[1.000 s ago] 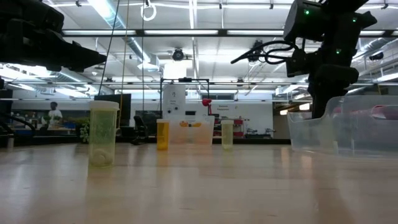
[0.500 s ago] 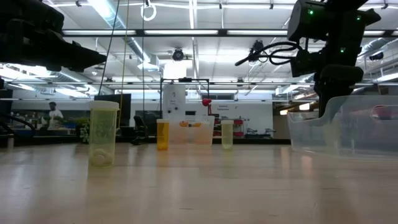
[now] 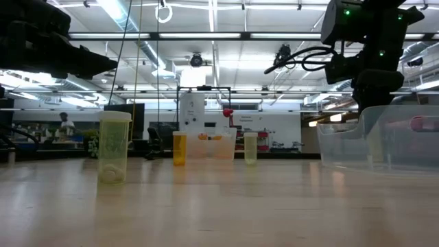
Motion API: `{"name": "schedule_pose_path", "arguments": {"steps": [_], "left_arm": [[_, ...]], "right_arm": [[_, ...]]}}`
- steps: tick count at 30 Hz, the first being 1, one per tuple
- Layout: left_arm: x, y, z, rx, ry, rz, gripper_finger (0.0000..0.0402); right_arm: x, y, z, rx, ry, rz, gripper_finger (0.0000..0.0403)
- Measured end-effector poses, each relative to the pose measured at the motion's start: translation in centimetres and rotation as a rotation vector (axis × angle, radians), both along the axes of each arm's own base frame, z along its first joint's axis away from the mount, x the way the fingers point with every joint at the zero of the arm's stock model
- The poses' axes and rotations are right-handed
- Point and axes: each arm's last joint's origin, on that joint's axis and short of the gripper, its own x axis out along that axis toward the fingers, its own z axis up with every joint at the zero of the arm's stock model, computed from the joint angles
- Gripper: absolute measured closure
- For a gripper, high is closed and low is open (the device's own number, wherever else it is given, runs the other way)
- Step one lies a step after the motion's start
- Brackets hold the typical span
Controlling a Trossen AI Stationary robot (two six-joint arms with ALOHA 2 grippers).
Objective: Pick and place medicine bottles into bin by pill shape (circle, oval)
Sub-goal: Put the yellow tablet bottle into the bottom transparent bin
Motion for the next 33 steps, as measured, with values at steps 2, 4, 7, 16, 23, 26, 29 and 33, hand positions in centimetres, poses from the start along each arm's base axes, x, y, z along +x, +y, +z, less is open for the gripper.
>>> {"name": "schedule_pose_path", "arguments": {"steps": [2,4,7,16,23,26,29,33], "left_arm": [[0.0,0.0,0.0,0.0,0.0,0.0,0.0222],[0.0,0.0,0.0,0.0,0.0,0.0,0.0225],[0.0,0.0,0.0,0.0,0.0,0.0,0.0224],[0.0,0.0,0.0,0.0,0.0,0.0,0.0224],[0.0,0.0,0.0,0.0,0.0,0.0,0.0221],[0.0,0.0,0.0,0.0,0.0,0.0,0.0221],[0.0,0.0,0.0,0.0,0.0,0.0,0.0223],[0.0,0.0,0.0,0.0,0.0,0.0,0.0224]], "right_arm": [[0.0,0.0,0.0,0.002,-0.003,-0.011,0.0272],[0.0,0.0,0.0,0.004,-0.005,-0.022,0.0272],[0.0,0.0,0.0,0.007,-0.009,-0.038,0.0272],[-0.03,0.02,-0.01,0.02,-0.01,-0.058,0.0254],[-0.02,0.03,-0.02,0.022,-0.011,-0.065,0.0233],[-0.02,0.03,-0.02,0.022,-0.012,-0.065,0.0231],[-0.02,0.03,-0.02,0.024,-0.013,-0.068,0.023],[-0.01,0.03,-0.02,0.026,-0.015,-0.075,0.023]]}}
